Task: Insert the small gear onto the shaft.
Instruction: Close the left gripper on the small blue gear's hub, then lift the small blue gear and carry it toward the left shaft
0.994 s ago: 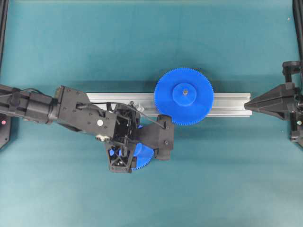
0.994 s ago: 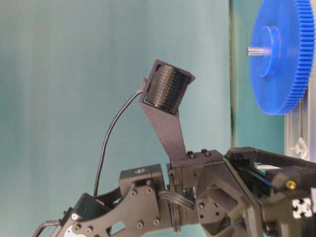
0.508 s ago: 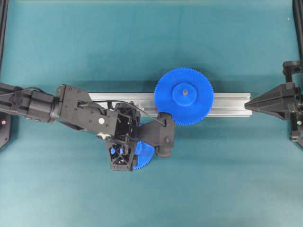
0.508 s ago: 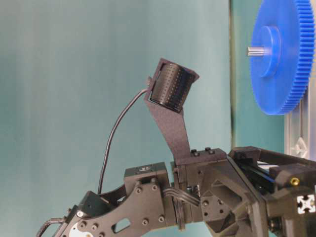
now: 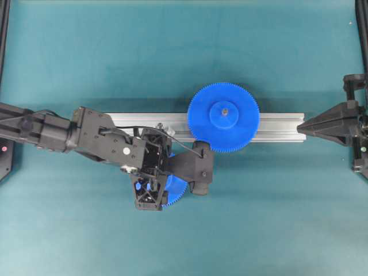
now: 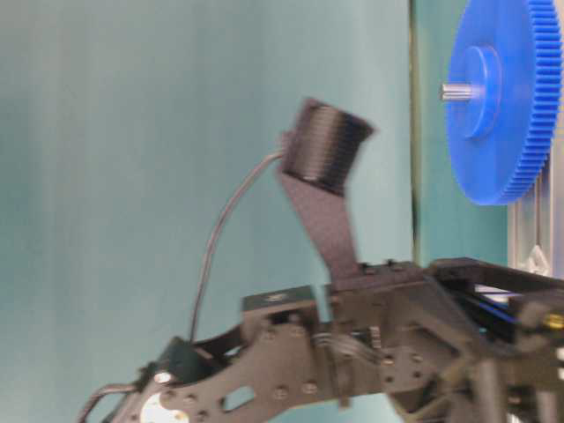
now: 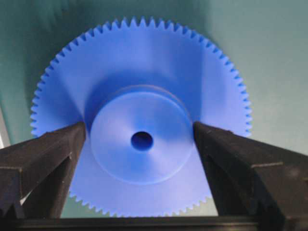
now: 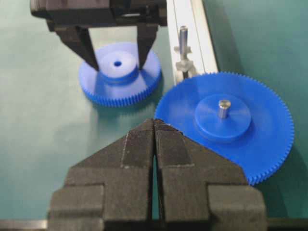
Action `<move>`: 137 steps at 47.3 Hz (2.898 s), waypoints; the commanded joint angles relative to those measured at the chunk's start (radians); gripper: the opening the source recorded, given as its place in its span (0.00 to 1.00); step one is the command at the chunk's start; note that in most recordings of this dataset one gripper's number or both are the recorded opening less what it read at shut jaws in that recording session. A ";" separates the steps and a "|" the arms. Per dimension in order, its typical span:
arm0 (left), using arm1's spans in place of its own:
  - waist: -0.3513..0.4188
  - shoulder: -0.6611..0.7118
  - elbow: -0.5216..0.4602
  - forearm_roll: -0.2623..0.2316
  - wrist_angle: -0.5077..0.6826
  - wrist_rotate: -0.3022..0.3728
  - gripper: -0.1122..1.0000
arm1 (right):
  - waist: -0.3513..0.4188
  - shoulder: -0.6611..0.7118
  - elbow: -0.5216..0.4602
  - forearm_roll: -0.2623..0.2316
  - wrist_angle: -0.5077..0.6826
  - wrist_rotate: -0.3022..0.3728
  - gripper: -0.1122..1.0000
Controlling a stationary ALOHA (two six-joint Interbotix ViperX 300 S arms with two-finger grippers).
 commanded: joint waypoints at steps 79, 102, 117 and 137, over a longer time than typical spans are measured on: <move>-0.002 -0.012 0.000 0.003 -0.003 -0.017 0.72 | 0.000 0.005 -0.009 0.002 -0.005 0.011 0.10; -0.002 -0.031 -0.028 0.005 0.002 -0.012 0.72 | 0.000 0.005 -0.006 0.002 -0.005 0.011 0.10; -0.002 -0.054 -0.075 0.005 0.066 0.023 0.72 | -0.002 0.005 -0.006 0.002 -0.005 0.011 0.10; 0.002 -0.086 -0.153 0.009 0.166 0.032 0.72 | -0.002 0.005 -0.006 0.002 -0.005 0.012 0.10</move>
